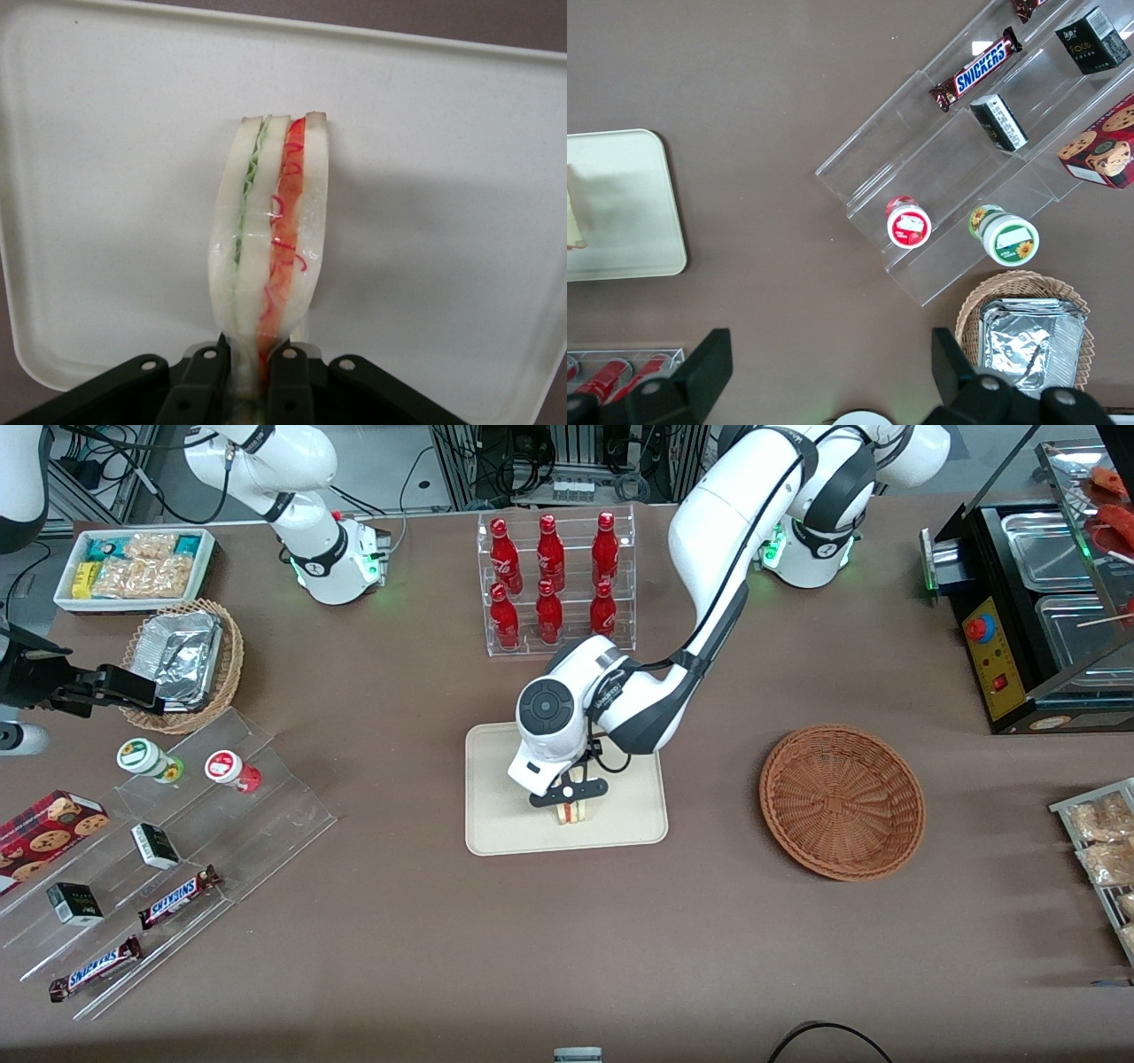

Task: Place sandwich from basket to tray
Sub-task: 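Lower the sandwich onto the tray and open the left gripper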

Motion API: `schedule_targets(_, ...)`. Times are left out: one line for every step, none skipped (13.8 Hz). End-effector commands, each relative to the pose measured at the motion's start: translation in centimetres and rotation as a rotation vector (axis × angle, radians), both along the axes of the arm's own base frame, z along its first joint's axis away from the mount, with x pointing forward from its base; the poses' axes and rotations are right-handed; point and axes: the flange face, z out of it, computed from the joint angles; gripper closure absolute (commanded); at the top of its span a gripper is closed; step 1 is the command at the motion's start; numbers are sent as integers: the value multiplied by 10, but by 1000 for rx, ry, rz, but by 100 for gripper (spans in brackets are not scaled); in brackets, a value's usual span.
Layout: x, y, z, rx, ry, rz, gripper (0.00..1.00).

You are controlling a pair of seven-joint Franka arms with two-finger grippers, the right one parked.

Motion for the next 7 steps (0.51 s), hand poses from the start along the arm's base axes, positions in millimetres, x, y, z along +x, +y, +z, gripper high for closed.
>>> schedule_targets(5,-4,-9,33,-44,41,100)
schedule_targets(5,-4,-9,34,-44,44,100)
schedule_targets(5,-4,-8,30,-46,45,70)
schedule_targets(6,-5,-5,25,-48,36,1)
schedule_targets(6,-4,-2,25,-48,36,0)
schedule_targets(6,-4,3,24,-49,39,0)
schedule_targets(5,-5,17,17,-55,35,0)
